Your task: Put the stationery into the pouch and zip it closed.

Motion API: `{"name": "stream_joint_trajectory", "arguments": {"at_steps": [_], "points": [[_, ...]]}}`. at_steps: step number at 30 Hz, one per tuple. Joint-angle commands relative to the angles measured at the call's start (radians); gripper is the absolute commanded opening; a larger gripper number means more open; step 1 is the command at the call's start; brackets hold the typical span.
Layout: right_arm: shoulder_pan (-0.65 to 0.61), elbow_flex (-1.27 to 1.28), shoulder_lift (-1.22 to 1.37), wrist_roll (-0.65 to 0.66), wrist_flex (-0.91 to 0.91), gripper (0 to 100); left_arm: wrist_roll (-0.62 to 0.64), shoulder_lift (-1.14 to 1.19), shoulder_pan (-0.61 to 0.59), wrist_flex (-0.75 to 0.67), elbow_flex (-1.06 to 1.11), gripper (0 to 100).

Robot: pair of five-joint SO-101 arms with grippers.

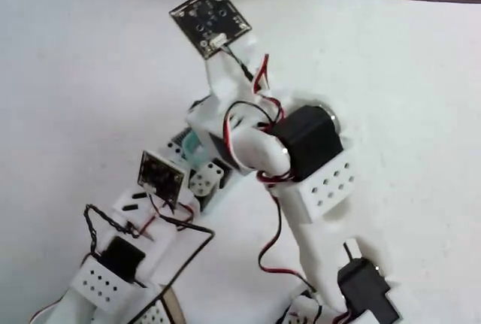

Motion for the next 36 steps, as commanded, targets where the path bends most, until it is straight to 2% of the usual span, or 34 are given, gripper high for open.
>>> {"name": "stream_joint_trajectory", "arguments": {"at_steps": [1,4,7,14,21,24,36], "points": [[0.068,-0.009,-0.042,0.011,0.004,2.2,0.014,-0.004,-0.002,0.003,-0.005,16],[0.134,-0.017,-0.065,0.037,0.007,10.4,0.014,-0.004,-0.002,0.003,-0.005,16],[0.147,-0.009,-0.101,0.12,0.008,21.2,0.014,-0.004,-0.002,0.003,-0.005,16],[0.14,0.017,-0.189,0.436,0.008,15.6,0.014,-0.005,-0.002,0.003,-0.005,16],[0.008,0.229,-0.277,0.586,-0.001,17.5,0.014,-0.005,-0.002,0.003,-0.005,16],[-0.008,0.276,-0.303,0.609,-0.053,20.3,0.014,-0.005,-0.002,0.005,-0.005,16],[0.044,0.351,-0.306,0.612,-0.153,18.3,0.014,-0.007,-0.002,0.008,-0.005,16]]}}
